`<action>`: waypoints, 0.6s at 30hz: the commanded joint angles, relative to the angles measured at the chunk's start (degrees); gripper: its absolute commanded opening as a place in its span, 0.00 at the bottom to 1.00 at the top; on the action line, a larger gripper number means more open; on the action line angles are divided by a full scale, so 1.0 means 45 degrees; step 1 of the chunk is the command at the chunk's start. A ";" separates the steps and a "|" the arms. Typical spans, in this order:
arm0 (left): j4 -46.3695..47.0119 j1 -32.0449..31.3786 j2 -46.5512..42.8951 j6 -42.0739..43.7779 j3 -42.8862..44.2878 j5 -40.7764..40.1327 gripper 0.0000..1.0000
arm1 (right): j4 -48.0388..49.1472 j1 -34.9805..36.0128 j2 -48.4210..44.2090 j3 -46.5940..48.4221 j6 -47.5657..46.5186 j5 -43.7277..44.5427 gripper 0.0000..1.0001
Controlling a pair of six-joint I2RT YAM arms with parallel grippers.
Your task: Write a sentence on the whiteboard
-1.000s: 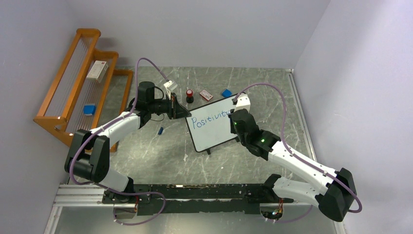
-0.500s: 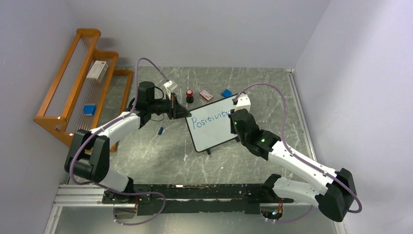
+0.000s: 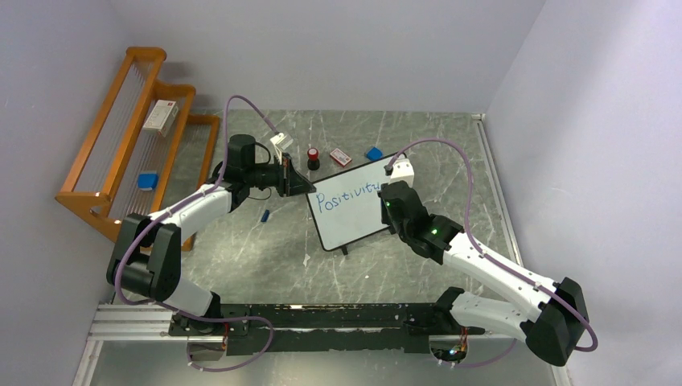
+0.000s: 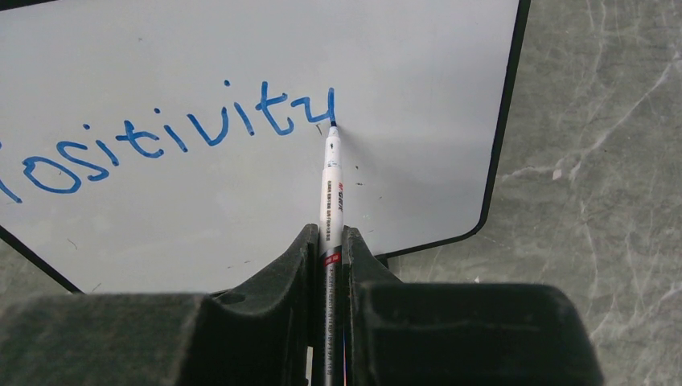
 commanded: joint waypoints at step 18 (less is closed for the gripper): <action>-0.0893 -0.0040 0.0431 0.0678 -0.0046 -0.0607 0.05 | -0.0625 -0.0094 0.0150 0.0211 0.0192 -0.1078 0.00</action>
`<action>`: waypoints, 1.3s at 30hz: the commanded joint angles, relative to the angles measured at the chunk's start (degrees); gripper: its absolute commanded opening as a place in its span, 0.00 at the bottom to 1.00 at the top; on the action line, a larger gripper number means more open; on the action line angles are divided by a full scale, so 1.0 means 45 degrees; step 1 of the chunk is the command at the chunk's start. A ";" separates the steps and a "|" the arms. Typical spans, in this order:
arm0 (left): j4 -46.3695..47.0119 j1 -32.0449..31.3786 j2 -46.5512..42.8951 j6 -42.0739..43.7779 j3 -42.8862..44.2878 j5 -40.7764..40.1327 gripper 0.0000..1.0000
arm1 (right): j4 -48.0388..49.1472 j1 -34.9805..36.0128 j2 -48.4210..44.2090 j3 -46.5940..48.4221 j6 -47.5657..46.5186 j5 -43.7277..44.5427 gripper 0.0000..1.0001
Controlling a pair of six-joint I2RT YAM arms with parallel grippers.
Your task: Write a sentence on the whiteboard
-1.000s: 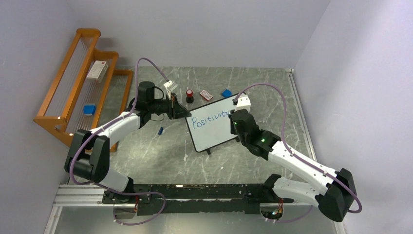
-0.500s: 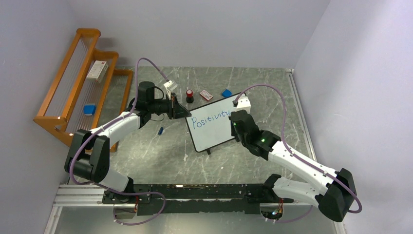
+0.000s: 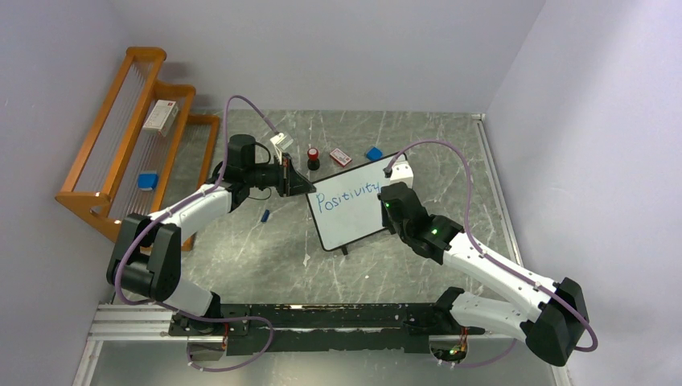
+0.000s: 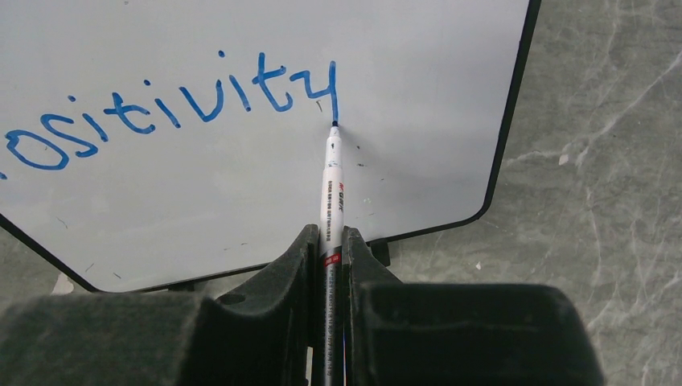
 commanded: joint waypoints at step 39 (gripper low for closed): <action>-0.1318 -0.0040 0.0401 0.0927 0.0052 -0.1025 0.05 | -0.0098 -0.0062 -0.2241 -0.0312 -0.0082 -0.0738 0.00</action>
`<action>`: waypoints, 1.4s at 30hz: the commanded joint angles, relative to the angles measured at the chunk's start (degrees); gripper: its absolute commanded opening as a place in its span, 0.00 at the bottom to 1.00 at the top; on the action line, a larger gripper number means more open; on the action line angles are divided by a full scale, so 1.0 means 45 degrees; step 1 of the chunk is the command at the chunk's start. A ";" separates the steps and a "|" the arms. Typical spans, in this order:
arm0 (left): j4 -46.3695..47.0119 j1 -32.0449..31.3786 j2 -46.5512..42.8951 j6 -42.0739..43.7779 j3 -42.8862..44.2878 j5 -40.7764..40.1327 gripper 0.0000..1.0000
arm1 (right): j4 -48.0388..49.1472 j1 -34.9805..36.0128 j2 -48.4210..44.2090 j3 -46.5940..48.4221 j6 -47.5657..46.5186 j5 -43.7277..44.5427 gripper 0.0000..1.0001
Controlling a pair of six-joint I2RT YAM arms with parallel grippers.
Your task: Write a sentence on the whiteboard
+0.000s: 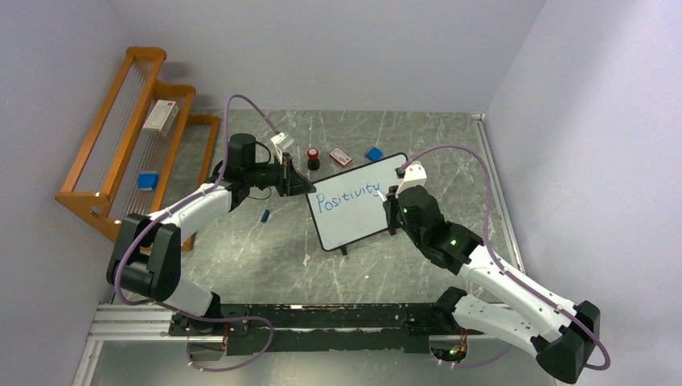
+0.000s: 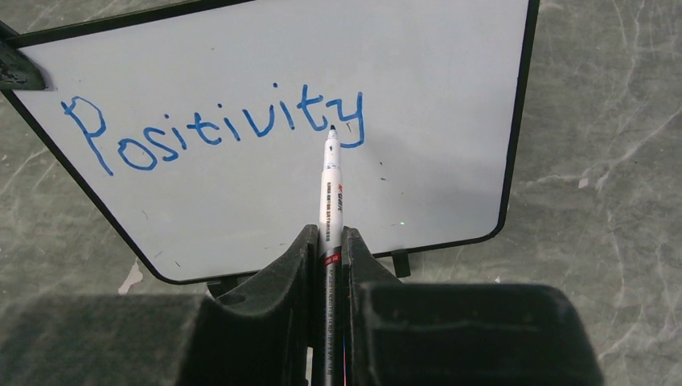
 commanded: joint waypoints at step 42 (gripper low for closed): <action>-0.1173 -0.0040 0.0269 0.0798 -0.0043 -0.0987 0.05 | 0.1762 -0.1496 0.1233 0.0248 -0.0775 0.0417 0.00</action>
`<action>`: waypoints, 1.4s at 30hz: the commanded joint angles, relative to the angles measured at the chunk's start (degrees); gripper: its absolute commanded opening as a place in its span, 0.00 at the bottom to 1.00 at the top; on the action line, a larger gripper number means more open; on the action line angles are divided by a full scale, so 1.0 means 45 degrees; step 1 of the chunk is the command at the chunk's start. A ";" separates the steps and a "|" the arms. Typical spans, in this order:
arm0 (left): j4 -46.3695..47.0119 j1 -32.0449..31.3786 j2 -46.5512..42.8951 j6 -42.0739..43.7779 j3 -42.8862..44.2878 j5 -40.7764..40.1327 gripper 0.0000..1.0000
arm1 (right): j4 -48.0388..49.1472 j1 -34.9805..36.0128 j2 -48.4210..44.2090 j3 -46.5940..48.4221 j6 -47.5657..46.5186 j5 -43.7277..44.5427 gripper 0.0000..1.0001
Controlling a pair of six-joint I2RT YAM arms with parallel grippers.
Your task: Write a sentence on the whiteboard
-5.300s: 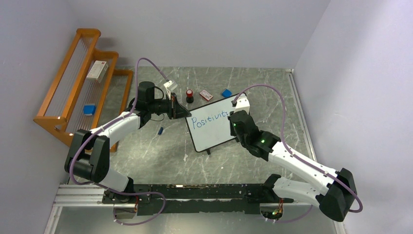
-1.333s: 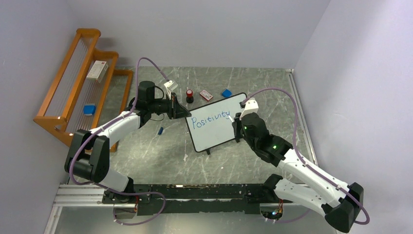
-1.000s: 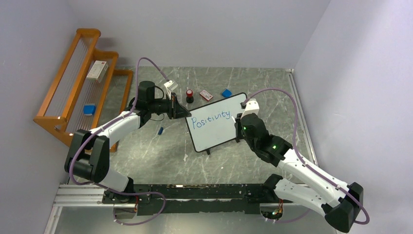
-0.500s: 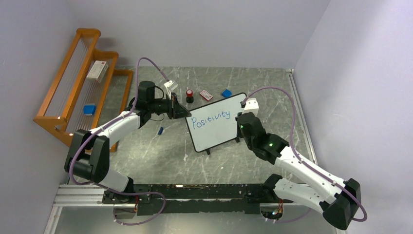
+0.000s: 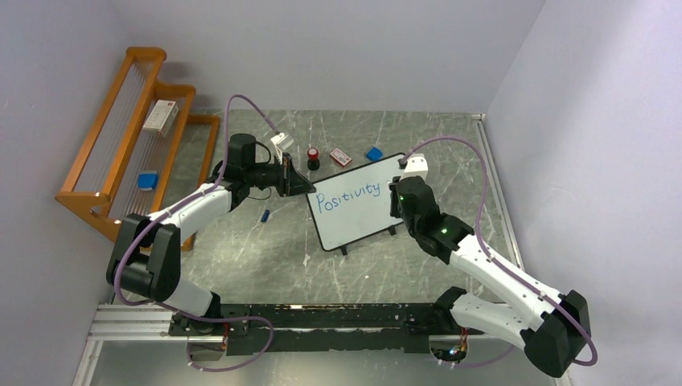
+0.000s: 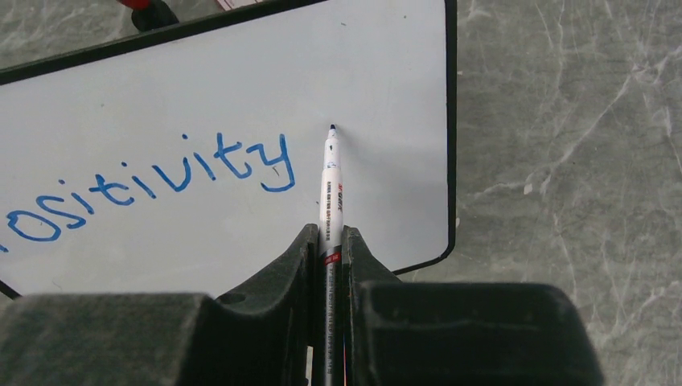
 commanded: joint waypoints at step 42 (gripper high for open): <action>-0.1172 -0.0040 0.0298 0.0851 -0.0029 -0.1075 0.05 | 0.0242 -0.1135 -0.0433 0.0111 -0.0049 -0.1435 0.00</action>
